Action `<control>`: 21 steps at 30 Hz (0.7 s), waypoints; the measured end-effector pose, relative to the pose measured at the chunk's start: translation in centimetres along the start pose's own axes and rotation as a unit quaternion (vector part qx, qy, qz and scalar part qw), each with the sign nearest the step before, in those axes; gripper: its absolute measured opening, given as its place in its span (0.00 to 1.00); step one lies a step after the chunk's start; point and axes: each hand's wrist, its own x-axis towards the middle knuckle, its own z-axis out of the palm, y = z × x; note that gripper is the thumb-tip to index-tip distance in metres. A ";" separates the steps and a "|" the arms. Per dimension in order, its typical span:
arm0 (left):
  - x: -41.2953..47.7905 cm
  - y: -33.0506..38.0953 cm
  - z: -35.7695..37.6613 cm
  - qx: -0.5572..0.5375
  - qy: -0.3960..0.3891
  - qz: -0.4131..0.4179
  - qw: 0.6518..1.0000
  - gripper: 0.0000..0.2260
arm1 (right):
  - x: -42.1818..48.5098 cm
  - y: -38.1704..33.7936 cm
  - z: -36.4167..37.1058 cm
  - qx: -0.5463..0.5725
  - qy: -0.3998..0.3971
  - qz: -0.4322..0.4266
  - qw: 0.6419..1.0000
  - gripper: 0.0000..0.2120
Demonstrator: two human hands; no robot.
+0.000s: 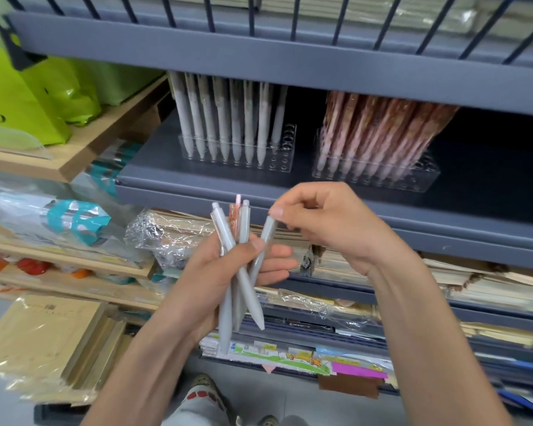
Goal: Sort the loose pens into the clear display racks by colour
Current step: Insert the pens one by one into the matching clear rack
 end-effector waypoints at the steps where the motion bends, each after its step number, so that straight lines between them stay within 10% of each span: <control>1: 0.1 -0.1 0.0 0.003 -0.003 -0.005 1.000 0.10 | 0.0 -0.1 -0.4 0.032 0.031 0.009 0.999 0.04; 6: 0.5 -0.4 0.2 0.043 0.005 0.007 0.999 0.11 | 0.1 0.0 -1.5 0.133 0.160 0.013 0.978 0.05; 13: 1.3 0.1 0.3 0.038 0.011 0.019 0.999 0.09 | -0.2 1.0 -0.2 -0.020 0.012 -0.028 0.999 0.04; 21: 1.7 0.7 -0.8 0.080 0.041 -0.005 0.996 0.10 | 3.2 -1.2 -0.9 0.049 0.247 -0.100 0.963 0.04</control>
